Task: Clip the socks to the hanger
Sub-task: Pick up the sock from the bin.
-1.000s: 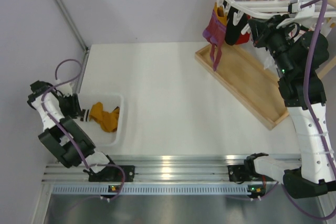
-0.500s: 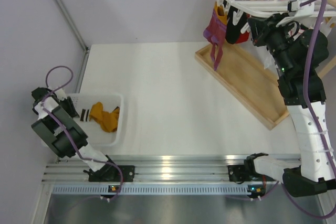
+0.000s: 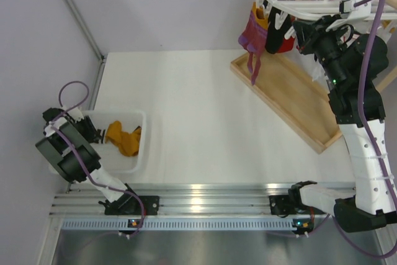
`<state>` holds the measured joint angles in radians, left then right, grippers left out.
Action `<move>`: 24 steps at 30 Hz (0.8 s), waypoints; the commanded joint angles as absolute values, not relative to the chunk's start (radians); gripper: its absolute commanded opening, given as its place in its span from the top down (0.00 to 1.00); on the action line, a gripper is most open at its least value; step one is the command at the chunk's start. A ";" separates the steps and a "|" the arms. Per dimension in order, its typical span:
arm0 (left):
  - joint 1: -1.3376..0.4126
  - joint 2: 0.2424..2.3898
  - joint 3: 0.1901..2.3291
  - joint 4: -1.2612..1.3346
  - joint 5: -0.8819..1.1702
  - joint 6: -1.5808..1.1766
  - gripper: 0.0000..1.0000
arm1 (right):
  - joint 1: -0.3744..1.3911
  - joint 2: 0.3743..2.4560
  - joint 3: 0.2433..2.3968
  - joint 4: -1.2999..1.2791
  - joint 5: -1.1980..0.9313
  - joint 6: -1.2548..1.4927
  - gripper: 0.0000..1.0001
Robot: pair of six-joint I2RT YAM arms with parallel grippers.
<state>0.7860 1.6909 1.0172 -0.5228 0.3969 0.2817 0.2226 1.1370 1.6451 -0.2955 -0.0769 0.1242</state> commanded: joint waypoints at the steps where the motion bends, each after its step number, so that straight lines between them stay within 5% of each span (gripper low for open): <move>1: 0.784 1.678 1.006 -0.480 0.477 0.268 0.55 | 0.235 1.152 1.683 -0.322 -0.075 0.098 1.00; 10: 0.761 1.718 1.011 -0.482 0.459 0.270 0.65 | 0.233 1.157 1.698 -0.327 -0.072 0.089 1.00; 14: 0.750 1.678 1.000 -0.502 0.468 0.297 0.87 | 0.233 1.152 1.694 -0.324 -0.071 0.091 1.00; 15: 0.749 1.651 1.003 -0.511 0.453 0.299 1.00 | 0.233 1.149 1.687 -0.324 -0.069 0.092 1.00; 24: 0.736 1.300 1.104 -0.589 0.468 0.334 1.00 | 0.235 1.137 1.675 -0.318 -0.069 0.100 1.00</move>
<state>0.7494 1.4769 1.0256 -0.5690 0.4309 0.2981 0.2245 1.1423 1.6646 -0.3061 -0.0765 0.1158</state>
